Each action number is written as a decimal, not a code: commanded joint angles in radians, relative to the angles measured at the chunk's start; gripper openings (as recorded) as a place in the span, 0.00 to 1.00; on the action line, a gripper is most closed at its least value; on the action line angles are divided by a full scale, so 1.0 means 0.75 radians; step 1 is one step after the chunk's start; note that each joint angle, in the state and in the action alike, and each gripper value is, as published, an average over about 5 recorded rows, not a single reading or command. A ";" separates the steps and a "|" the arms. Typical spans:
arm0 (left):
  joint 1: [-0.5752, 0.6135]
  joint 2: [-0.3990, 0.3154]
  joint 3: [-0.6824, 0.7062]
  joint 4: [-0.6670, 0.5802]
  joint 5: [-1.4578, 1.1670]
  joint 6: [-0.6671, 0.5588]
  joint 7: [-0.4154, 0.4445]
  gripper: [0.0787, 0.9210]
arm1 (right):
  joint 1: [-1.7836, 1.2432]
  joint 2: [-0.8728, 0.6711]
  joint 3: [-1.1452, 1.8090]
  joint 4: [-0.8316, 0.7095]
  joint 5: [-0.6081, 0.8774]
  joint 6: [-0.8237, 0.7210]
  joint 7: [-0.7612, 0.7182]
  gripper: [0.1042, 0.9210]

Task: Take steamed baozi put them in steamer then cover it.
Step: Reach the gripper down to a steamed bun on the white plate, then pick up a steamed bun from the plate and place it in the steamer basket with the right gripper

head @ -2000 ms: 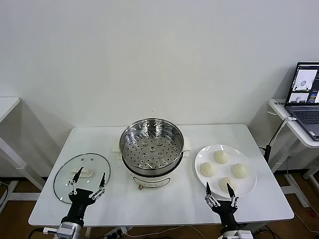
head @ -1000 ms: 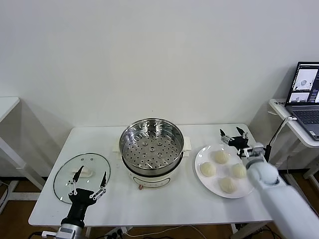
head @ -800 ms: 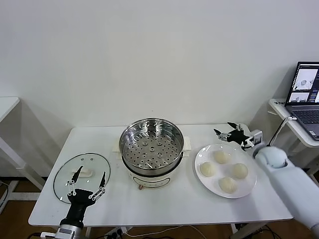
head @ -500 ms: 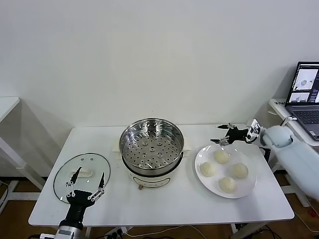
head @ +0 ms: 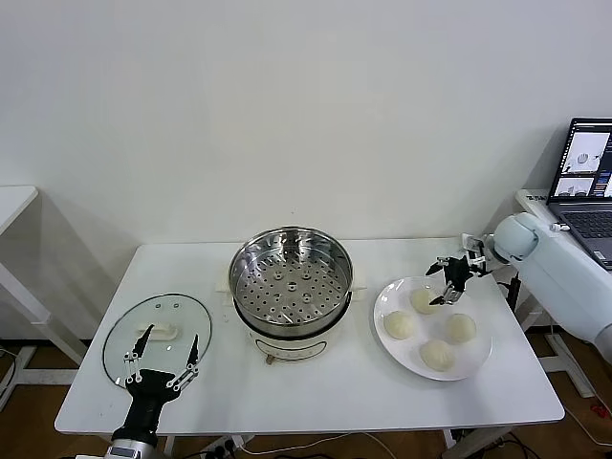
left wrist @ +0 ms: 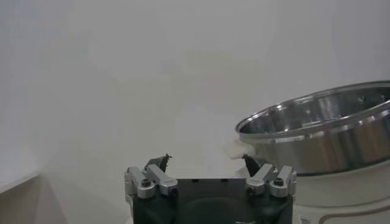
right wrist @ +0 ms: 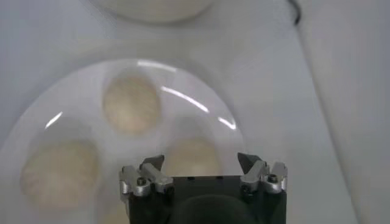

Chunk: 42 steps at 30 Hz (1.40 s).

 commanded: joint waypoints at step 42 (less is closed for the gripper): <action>-0.011 0.001 -0.006 0.029 0.022 -0.028 -0.009 0.88 | 0.313 0.175 -0.127 0.074 -0.226 0.528 -0.025 0.70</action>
